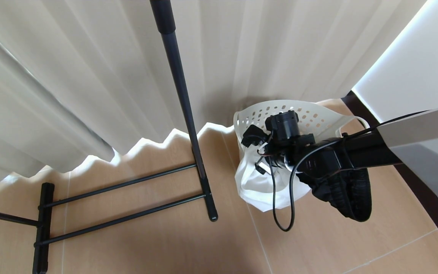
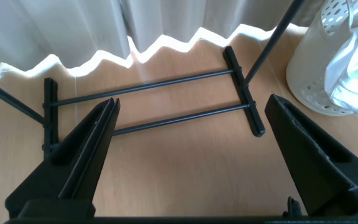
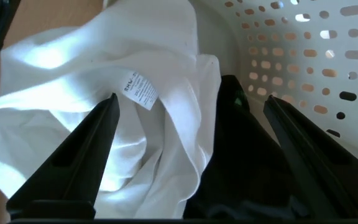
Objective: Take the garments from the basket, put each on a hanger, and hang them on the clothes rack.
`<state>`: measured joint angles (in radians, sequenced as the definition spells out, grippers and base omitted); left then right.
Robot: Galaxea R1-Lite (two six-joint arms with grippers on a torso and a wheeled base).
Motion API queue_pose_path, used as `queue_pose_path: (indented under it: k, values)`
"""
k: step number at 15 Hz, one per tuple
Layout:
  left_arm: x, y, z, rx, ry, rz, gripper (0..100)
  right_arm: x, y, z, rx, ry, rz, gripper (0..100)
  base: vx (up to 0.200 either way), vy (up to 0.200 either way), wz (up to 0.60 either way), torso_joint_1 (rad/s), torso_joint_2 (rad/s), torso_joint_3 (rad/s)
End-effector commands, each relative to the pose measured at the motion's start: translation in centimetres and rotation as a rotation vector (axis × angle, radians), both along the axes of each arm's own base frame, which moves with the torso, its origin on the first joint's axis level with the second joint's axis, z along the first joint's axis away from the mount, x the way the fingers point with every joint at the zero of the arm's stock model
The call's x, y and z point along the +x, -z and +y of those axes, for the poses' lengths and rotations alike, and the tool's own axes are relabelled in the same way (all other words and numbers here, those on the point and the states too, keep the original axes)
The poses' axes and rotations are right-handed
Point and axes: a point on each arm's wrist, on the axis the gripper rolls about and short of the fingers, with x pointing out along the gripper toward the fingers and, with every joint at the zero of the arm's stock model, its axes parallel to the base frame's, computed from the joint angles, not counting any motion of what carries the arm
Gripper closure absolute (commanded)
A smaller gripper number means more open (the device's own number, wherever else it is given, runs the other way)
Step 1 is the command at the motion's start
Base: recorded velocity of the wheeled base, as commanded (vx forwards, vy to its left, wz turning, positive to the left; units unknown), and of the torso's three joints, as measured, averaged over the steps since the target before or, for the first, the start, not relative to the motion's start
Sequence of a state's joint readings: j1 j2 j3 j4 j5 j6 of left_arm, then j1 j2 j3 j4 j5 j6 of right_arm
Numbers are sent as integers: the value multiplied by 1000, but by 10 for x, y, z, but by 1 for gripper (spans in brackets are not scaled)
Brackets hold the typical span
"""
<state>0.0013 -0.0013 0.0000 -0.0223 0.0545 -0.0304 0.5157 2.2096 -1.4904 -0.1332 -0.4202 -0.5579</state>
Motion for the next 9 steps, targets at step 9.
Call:
queue_pose_path:
  k: [9]
  values:
    - [0,0,0,0,-1,1,0,23,13,1,12,68,-54,0,0,0,0,0,0,0]
